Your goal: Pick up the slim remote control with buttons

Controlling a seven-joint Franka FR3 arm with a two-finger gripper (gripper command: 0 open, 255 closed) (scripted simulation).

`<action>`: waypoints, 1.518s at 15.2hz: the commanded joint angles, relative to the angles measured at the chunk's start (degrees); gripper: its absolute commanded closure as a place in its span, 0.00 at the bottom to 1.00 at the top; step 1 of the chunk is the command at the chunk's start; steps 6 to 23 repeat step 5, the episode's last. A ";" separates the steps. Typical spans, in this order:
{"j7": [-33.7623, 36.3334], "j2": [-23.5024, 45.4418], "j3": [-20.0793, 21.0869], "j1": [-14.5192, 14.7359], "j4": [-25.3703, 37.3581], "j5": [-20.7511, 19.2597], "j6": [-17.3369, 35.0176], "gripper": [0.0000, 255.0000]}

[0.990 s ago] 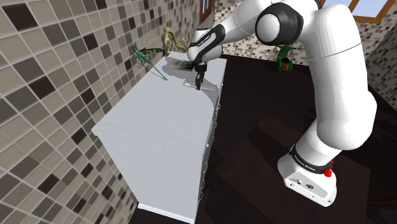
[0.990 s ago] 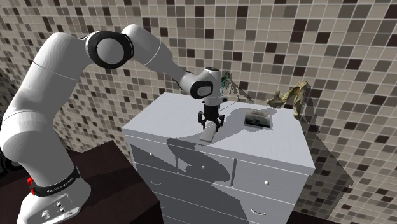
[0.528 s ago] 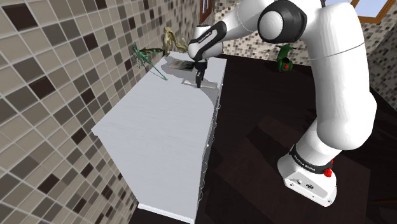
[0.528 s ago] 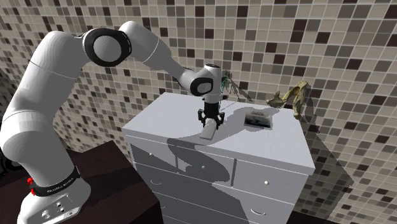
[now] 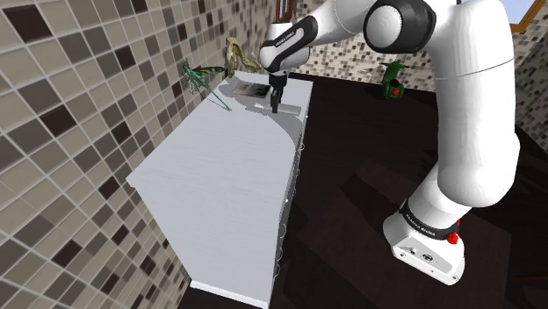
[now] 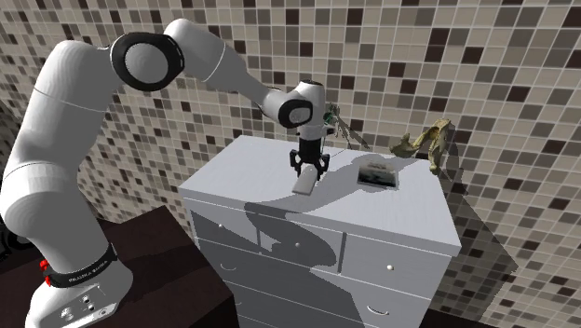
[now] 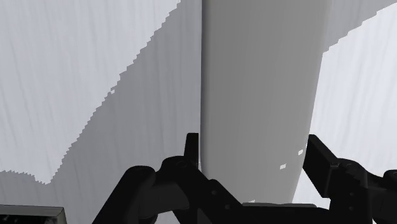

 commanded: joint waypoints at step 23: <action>0.24 -1.84 -0.22 0.20 0.50 -0.36 -2.33 1.00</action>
